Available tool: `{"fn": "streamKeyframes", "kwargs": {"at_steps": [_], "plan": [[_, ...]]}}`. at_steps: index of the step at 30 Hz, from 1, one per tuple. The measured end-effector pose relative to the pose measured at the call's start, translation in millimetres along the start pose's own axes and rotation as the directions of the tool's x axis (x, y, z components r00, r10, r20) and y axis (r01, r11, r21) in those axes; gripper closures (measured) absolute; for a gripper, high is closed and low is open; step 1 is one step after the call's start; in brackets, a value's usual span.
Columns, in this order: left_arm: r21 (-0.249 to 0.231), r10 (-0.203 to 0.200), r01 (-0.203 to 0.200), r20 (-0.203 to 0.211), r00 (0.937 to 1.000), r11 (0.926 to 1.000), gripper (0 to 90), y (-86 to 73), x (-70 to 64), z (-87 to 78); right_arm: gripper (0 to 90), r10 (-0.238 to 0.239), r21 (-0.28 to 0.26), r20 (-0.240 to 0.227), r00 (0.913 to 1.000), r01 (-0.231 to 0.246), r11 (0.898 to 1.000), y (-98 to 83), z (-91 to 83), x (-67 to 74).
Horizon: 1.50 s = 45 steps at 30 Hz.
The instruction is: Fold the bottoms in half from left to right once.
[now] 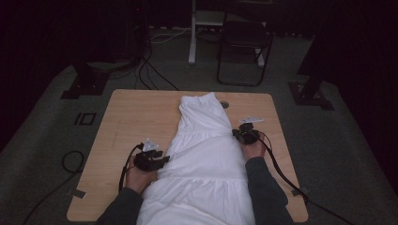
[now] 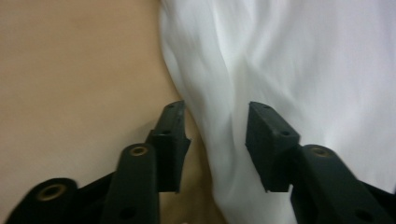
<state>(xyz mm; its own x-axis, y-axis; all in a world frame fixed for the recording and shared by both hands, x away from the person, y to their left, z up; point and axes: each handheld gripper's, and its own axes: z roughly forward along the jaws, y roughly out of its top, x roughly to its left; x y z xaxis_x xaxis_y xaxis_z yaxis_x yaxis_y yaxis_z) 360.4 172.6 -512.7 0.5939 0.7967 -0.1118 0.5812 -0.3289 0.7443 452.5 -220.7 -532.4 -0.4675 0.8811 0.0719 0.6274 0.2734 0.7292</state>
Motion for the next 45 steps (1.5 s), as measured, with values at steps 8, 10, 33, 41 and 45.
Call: {"fn": "streamKeyframes", "kwargs": {"at_steps": [8,10,33,41,45], "plan": [[0.033,0.037,-0.036,-0.045,0.9983,0.9988,43.8,54.7,4.5,51.5,86.4,0.023,0.016,-0.015,0.9996,-0.023,1.0,-5.1,6.6,-1.1],[0.072,0.02,-0.017,-0.046,0.9988,0.9972,43.6,55.0,7.2,71.7,86.3,0.024,0.016,-0.015,0.9996,-0.024,1.0,-5.4,6.4,-1.0],[0.076,0.1,-0.102,0.038,0.9943,0.9918,82.9,-31.3,-34.2,8.6,80.2,-0.088,0.087,-0.146,0.9854,0.101,0.991,-75.1,-70.8,55.6],[0.06,0.088,-0.09,0.041,0.9953,0.9941,81.8,-28.7,-30.6,13.6,65.2,-0.051,-0.101,-0.147,0.9878,0.036,0.994,-9.7,-77.6,46.4],[0.051,0.082,-0.084,0.044,0.9957,0.9951,81.1,-30.0,-29.7,13.5,60.7,-0.039,-0.112,-0.217,0.9754,0.015,0.994,23.0,-49.7,56.3]]}}
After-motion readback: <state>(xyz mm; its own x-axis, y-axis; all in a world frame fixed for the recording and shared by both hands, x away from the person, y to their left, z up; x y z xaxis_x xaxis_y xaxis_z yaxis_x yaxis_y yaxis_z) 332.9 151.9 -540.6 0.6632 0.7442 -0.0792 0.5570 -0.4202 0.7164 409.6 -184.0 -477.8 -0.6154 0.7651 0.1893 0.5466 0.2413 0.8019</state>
